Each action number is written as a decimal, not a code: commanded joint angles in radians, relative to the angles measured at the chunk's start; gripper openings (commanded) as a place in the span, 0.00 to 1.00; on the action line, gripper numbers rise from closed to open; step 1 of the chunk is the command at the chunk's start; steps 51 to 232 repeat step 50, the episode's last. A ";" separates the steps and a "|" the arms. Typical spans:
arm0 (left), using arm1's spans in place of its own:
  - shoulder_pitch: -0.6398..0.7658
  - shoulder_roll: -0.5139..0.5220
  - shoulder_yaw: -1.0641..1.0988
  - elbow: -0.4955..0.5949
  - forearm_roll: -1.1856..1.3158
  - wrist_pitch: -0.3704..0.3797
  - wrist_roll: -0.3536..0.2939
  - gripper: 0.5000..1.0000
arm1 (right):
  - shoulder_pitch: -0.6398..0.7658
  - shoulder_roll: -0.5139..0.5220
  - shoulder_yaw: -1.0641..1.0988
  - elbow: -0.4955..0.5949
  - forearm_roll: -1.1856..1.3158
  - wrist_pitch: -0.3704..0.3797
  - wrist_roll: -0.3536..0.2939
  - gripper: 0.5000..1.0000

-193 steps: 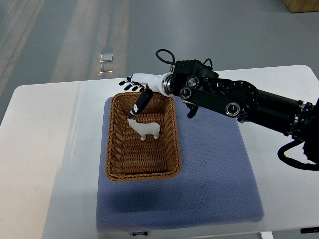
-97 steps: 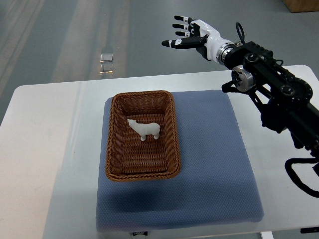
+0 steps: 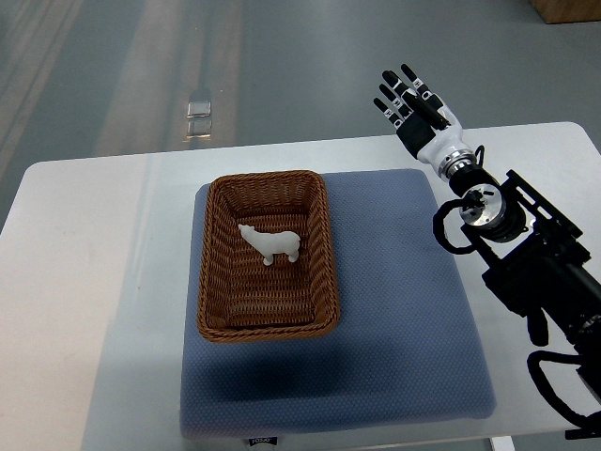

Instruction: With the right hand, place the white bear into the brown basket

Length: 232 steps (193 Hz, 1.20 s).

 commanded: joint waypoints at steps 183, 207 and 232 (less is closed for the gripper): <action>0.000 0.000 0.001 0.000 0.000 0.000 0.000 1.00 | 0.002 0.005 0.000 -0.072 0.012 0.050 0.036 0.83; 0.000 0.000 0.001 0.000 0.000 0.000 0.000 1.00 | 0.002 0.005 0.000 -0.072 0.012 0.050 0.036 0.83; 0.000 0.000 0.001 0.000 0.000 0.000 0.000 1.00 | 0.002 0.005 0.000 -0.072 0.012 0.050 0.036 0.83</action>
